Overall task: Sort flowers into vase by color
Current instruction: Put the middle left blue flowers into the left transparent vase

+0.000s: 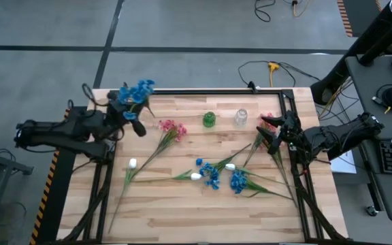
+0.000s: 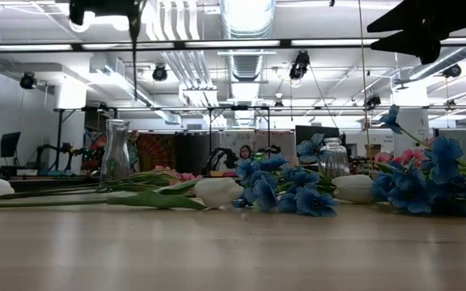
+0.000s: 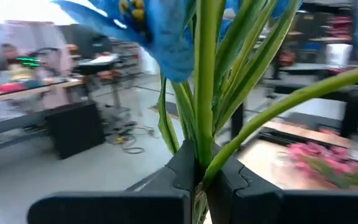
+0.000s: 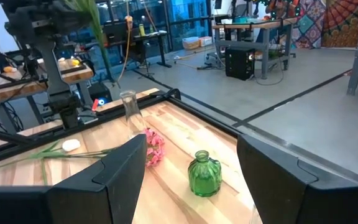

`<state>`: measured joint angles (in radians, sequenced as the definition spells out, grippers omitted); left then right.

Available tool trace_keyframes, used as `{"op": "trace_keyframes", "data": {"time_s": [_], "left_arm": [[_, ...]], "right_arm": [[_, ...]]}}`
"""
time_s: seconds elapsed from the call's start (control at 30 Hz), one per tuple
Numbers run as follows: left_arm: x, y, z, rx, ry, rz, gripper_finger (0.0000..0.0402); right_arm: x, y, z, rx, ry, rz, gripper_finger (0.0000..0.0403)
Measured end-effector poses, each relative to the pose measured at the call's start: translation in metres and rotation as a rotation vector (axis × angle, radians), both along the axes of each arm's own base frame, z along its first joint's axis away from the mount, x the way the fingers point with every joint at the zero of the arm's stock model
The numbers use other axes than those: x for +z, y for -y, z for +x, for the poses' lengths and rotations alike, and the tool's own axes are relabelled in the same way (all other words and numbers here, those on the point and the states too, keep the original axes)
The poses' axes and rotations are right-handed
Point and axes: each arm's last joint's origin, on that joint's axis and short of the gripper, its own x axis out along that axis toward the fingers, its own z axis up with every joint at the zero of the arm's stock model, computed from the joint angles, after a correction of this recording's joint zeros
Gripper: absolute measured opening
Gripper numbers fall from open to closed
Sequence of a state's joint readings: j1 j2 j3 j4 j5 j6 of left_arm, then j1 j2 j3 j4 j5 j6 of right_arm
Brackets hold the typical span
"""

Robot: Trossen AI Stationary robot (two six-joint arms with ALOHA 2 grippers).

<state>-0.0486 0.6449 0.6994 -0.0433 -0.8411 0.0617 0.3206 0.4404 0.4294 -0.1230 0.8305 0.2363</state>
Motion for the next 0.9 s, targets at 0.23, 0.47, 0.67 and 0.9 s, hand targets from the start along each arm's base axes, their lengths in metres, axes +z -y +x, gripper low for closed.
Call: {"op": "trace_keyframes", "data": {"time_s": [0.23,0.47,0.67,0.9], "left_arm": [[-0.011,-0.003,-0.022,0.089,0.031,0.004,0.0],[-0.027,-0.005,-0.029,0.13,0.044,-0.017,0.0],[-0.034,-0.005,-0.028,0.16,0.028,-0.017,0.0],[-0.037,-0.008,-0.023,0.184,0.044,-0.052,0.0001]], "right_arm": [[0.0,0.0,0.0,0.0,0.0,0.0,0.0242],[0.0,0.0,0.0,0.0,0.0,0.0,0.0242],[-0.001,0.0,0.0,0.0,-0.002,0.0,0.0242],[-0.002,0.0,0.0,0.0,-0.005,-0.001,0.0242]]}}
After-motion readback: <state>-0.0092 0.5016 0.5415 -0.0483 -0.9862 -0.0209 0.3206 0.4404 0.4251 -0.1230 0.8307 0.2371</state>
